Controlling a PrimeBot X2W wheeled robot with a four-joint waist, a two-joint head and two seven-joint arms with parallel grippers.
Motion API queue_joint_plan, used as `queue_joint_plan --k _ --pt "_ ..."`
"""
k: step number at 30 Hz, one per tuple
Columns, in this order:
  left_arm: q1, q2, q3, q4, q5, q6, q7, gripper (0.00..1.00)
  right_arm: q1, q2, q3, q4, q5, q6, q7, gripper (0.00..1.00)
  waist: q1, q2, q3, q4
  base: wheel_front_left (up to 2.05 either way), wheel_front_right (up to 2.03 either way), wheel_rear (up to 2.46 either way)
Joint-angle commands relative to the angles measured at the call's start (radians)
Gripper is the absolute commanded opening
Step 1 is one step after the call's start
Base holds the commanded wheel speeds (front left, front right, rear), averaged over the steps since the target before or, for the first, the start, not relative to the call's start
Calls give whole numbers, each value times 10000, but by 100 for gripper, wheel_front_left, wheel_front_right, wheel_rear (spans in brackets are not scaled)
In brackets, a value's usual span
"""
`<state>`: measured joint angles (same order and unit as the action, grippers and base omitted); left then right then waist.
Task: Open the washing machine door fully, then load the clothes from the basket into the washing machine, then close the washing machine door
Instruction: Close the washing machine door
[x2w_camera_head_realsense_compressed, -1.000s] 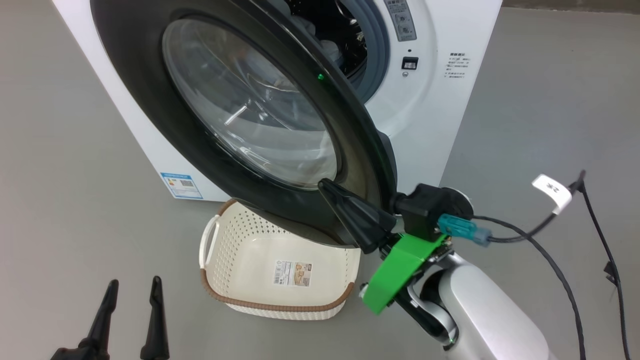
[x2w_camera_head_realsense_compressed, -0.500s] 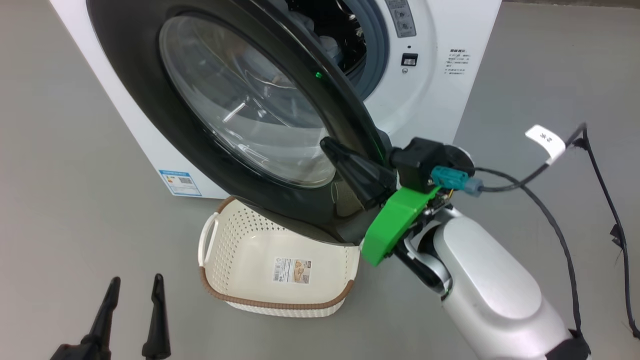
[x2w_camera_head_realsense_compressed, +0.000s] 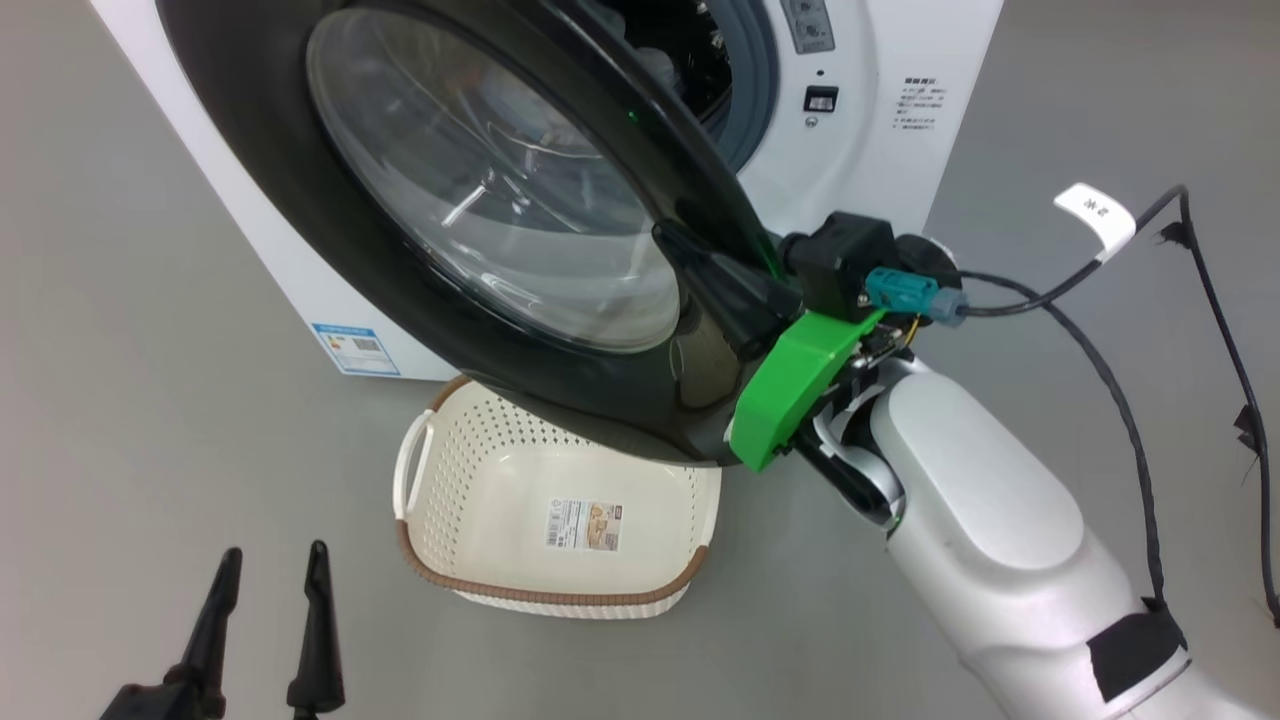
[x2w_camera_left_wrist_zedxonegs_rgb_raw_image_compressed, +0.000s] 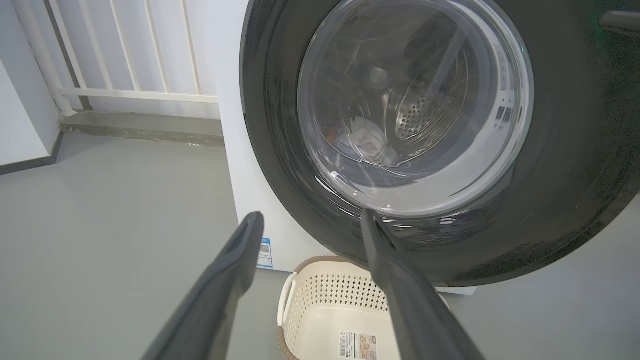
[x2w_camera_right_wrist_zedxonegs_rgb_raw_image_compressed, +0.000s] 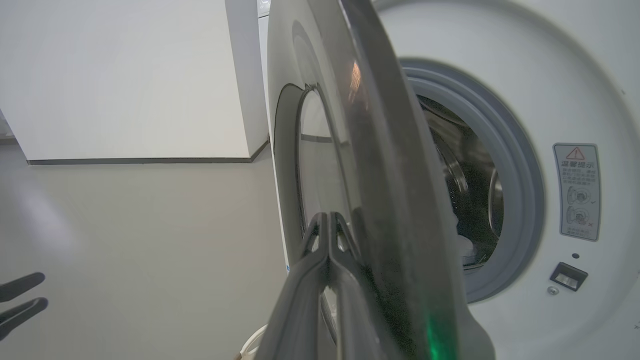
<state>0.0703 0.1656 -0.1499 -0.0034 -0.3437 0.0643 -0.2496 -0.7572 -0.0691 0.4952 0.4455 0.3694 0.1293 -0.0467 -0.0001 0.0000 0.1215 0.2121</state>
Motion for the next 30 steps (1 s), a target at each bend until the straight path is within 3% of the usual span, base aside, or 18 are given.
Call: queue_joint_plan --k 1,13,30 --pt "-505 126 400 -211 109 -96 -121 100 -347 149 -37 -154 -65 14 -86 0 1 0 79 13 0 0 0" --pt "-973 -226 467 -158 283 -354 -122 100 -2044 -231 -900 1429 -162 14 -367 0 1 0 853 240 0 0 0" --pt "-1707 -807 569 213 712 -983 -122 100 -4987 -447 -1966 4909 -513 14 -1928 0 1 0 1685 739 0 0 0"
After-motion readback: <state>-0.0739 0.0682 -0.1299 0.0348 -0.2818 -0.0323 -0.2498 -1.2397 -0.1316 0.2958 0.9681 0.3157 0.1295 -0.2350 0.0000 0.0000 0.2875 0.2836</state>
